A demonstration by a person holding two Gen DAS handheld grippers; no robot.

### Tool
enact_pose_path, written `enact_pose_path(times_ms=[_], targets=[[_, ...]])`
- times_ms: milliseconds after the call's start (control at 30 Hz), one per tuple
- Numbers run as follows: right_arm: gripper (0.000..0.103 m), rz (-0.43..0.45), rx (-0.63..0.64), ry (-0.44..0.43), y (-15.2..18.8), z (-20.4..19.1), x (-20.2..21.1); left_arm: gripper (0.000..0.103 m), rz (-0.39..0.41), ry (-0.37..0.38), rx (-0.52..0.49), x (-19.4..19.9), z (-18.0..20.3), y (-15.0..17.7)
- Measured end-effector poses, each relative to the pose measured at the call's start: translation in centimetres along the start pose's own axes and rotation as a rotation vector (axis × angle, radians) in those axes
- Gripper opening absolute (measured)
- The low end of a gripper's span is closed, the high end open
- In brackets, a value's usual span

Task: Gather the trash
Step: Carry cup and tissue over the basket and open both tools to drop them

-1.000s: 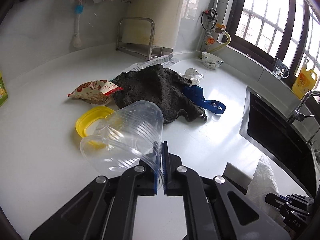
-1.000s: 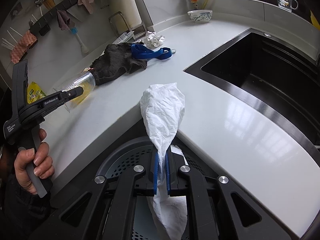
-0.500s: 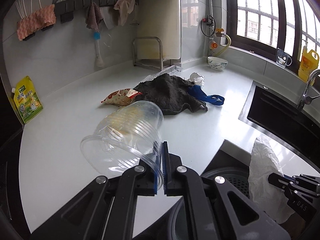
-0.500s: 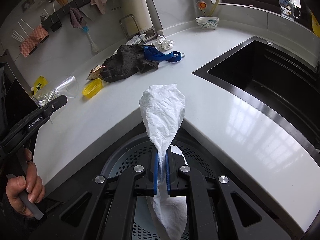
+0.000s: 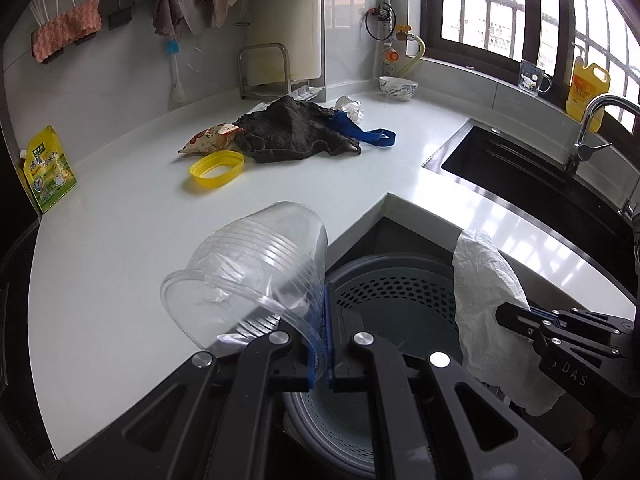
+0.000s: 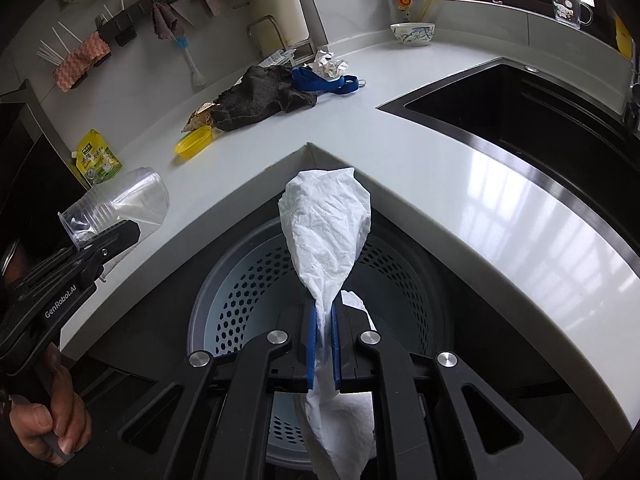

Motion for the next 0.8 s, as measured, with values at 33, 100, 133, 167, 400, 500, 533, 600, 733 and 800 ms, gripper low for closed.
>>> enact_pose_path(times_ms=[33,100,133,167,400,500,533,600,733,800], targets=[[0.006,-0.004,0.005,0.004,0.3,0.1,0.0,0.004,-0.008,0.003,-0.007,-0.1,0.4,0.4],[0.006,-0.013,0.004,0.007,0.8,0.4,-0.1,0.004,-0.027,0.018,-0.019,-0.4,1.3,1.2],[0.006,-0.017,0.002,0.009,1.0,0.5,-0.2,0.004,-0.041,0.026,-0.025,-0.6,1.8,1.6],[0.006,-0.020,0.000,0.012,1.2,0.7,-0.3,0.004,-0.055,0.038,-0.029,-1.0,2.2,2.0],[0.006,-0.052,-0.014,0.021,2.2,1.5,-1.3,0.004,-0.163,0.082,-0.048,-3.7,4.2,4.7],[0.006,-0.077,-0.010,0.016,2.7,1.5,-2.1,0.005,-0.185,0.082,-0.042,-4.3,4.1,5.2],[0.006,-0.083,-0.009,0.015,2.8,1.5,-2.3,0.007,-0.187,0.083,-0.040,-4.4,4.0,5.3],[0.006,-0.092,-0.006,0.012,3.0,1.5,-2.7,0.008,-0.191,0.080,-0.038,-4.5,3.9,5.4],[0.007,-0.115,0.003,0.013,3.4,1.5,-3.2,0.008,-0.209,0.073,-0.029,-4.8,3.5,5.8],[0.011,-0.120,0.010,0.017,3.4,1.6,-3.4,0.008,-0.216,0.067,-0.026,-4.9,3.3,5.9]])
Point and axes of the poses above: each gripper's, at about its wrist camera, not at the fingertips, and x roughly against the way its jaws point, z to its right, y to its underside, the point moved 7 cm from there along -x, roughly the way its jaws point, and after that the axes turned 5 degrees about -x, right-handed, at the moved point
